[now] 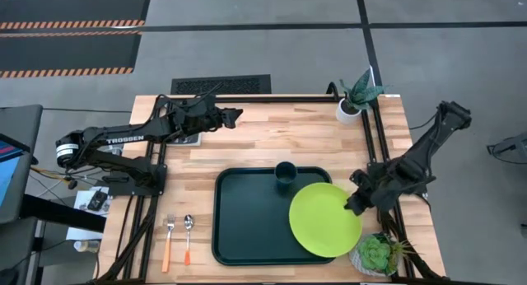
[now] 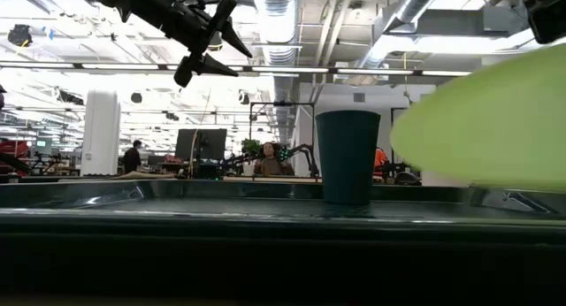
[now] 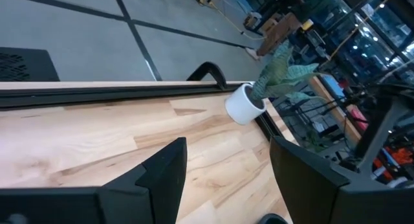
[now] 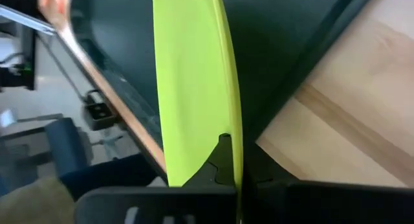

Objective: Pick and place plate/cup/fork/spoon on tray
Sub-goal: Put the green plate on the black tray

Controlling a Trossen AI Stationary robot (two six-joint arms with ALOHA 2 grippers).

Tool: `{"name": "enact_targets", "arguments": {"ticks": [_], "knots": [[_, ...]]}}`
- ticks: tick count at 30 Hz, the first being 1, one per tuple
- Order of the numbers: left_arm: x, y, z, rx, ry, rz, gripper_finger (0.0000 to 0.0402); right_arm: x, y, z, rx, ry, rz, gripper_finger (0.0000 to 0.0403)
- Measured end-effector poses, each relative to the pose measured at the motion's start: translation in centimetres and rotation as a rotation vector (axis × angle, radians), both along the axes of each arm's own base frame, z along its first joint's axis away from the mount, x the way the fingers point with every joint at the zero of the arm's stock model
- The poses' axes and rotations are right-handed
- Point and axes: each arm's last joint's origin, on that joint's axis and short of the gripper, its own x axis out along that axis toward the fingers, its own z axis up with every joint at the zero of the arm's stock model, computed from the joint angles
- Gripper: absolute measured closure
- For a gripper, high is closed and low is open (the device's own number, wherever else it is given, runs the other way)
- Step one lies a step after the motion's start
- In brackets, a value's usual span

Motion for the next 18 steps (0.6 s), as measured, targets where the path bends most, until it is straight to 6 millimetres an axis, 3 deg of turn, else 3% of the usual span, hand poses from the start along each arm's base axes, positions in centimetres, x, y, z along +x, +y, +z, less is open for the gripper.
{"name": "enact_targets", "arguments": {"ticks": [15, 18], "knots": [[-0.1, 0.0, -0.1, 0.0, 0.016, 0.019, 0.0194, 4.1, 0.9, -1.5, -0.063, -0.047, 0.016, 0.0401], [-0.1, 0.0, -0.1, 0.0, 0.017, 0.019, 0.0194, 4.8, 1.1, -2.7, -0.036, -0.098, 0.02, 0.0401]]}}
